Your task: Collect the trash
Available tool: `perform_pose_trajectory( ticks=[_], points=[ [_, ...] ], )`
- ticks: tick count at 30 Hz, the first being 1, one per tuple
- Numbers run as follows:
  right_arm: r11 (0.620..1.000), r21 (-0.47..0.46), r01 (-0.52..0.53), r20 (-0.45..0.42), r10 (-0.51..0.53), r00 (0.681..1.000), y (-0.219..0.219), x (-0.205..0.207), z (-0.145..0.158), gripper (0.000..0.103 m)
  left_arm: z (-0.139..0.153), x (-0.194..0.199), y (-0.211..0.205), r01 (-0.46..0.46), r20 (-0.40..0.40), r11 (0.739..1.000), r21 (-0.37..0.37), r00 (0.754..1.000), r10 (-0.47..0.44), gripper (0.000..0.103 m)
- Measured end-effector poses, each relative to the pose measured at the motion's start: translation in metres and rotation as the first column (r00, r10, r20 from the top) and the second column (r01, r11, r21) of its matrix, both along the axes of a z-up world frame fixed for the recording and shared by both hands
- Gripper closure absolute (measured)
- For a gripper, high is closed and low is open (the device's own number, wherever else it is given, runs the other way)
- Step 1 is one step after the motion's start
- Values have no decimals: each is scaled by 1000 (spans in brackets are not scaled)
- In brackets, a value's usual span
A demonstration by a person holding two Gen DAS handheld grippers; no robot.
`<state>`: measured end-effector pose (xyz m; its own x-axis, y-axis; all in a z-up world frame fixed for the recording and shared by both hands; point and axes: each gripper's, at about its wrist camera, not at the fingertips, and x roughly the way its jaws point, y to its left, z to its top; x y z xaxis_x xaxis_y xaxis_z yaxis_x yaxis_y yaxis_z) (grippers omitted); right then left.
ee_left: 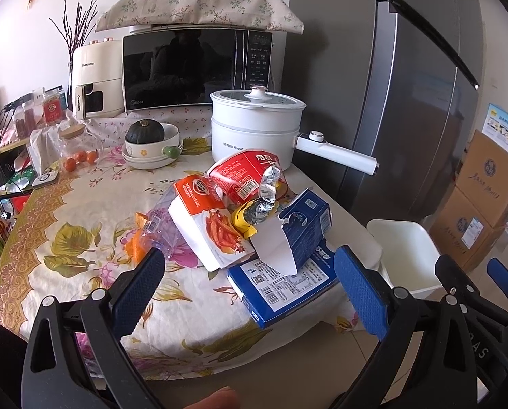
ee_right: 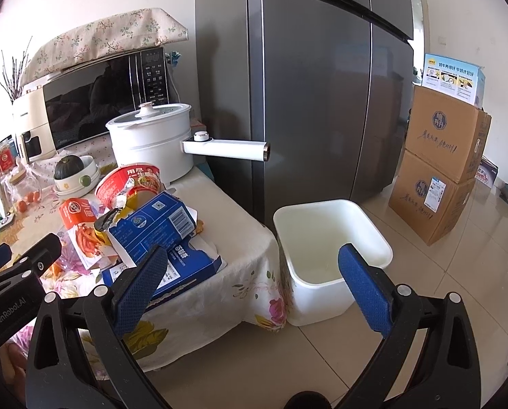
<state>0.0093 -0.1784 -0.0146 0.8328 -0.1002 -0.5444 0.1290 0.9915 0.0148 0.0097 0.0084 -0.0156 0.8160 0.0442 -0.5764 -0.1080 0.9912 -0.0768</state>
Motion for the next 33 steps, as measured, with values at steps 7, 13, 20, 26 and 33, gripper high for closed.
perform_pose_trajectory(
  ticks=[7, 13, 20, 26, 33],
  points=[
    [999, 44, -16, -46, 18, 999, -3, 5, -2, 7, -5, 5, 4, -14, -33, 1000, -12, 999, 14, 6],
    [978, 201, -61, -144, 91, 985, -7, 21, -3, 7, -16, 21, 23, -41, -130, 996, -82, 991, 30, 7],
    [903, 416, -108, -201, 207, 957, -14, 58, 17, 7, -20, 49, 56, -77, -210, 981, -176, 977, 39, 7],
    [859, 508, -65, -210, 197, 958, -29, 106, 28, 7, 28, 93, 84, -64, -174, 955, -290, 985, 13, 7],
    [790, 613, 21, -300, 207, 931, -42, 137, -24, 7, 66, 151, 114, 135, -104, 884, -448, 974, -201, 7]
  ],
)
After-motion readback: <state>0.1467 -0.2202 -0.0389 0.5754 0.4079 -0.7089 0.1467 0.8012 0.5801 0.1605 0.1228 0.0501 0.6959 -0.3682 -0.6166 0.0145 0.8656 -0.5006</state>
